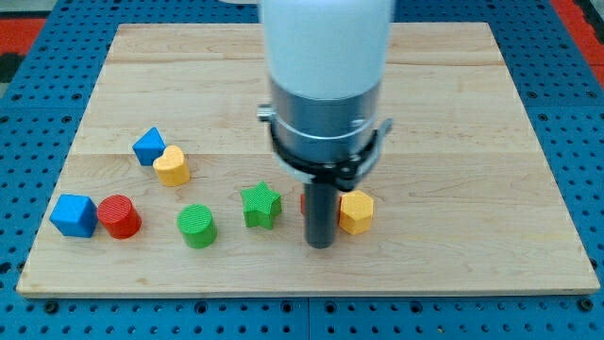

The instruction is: Touch the bottom of the blue cube

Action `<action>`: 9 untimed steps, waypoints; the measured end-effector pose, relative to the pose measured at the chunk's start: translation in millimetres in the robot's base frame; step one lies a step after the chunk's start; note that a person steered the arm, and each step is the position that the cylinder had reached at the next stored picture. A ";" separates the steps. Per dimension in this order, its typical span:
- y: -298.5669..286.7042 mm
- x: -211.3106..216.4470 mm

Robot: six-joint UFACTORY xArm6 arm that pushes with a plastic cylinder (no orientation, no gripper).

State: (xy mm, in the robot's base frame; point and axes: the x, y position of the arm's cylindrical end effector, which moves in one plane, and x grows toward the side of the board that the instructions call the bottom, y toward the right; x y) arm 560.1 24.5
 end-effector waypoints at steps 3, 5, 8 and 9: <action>-16.0 44.4; -113.3 27.0; -149.1 32.1; -201.0 32.3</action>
State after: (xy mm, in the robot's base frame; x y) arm 592.5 -176.4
